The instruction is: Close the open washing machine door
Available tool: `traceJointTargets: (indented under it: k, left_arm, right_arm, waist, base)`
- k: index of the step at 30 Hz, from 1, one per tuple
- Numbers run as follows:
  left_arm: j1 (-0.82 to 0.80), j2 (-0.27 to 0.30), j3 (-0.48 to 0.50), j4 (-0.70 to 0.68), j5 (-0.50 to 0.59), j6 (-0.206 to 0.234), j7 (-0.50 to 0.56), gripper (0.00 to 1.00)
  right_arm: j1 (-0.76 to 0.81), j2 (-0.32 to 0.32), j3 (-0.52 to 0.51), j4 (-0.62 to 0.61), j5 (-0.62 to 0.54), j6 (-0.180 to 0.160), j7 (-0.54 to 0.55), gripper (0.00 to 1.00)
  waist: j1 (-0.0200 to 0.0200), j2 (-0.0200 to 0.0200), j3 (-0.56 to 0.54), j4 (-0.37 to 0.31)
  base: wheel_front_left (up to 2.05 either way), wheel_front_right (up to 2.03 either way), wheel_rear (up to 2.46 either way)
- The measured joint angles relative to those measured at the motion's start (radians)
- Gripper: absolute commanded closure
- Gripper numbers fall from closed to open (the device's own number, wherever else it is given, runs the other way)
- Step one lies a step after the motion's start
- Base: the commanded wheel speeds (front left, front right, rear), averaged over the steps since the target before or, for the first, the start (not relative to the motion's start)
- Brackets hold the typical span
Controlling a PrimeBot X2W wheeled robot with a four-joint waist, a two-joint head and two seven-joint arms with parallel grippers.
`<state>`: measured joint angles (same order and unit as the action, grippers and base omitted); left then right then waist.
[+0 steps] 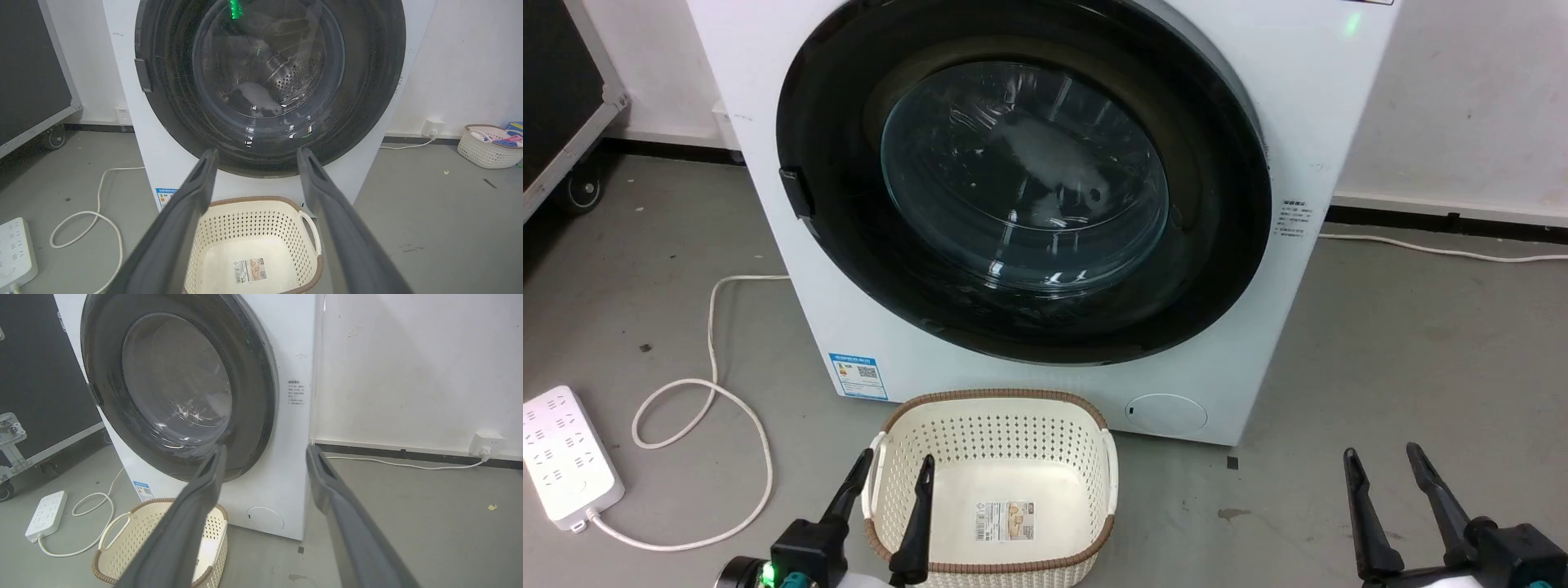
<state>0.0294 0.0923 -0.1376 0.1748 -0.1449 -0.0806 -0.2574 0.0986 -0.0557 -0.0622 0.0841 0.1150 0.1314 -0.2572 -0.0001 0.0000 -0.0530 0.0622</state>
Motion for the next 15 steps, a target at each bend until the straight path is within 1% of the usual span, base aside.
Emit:
traceJointTargets:
  k: [1,2,15]
  left_arm:
    - [0.0,-0.001,0.002,0.003,-0.001,0.006,0.0,0.0]
    - [0.0,-0.003,0.005,0.004,-0.005,0.011,0.0,1.0]
    - [-0.001,-0.006,0.011,-0.004,-0.004,0.009,0.018,1.0]
  right_arm:
    - [0.0,0.0,0.001,0.0,0.001,0.0,0.0,0.0]
    - [0.0,0.0,0.001,0.0,0.001,0.0,0.0,1.0]
    - [-0.001,0.0,0.003,-0.001,-0.001,0.0,0.018,1.0]
  waist:
    - [0.0001,0.0,0.0,0.0]
    - [0.0001,0.0,0.0,0.0]
    - [0.0002,0.0,0.004,-0.005]
  base:
    - [0.0,0.0,0.0]
    - [0.0,0.0,0.0]
    - [0.0,0.0,0.0]
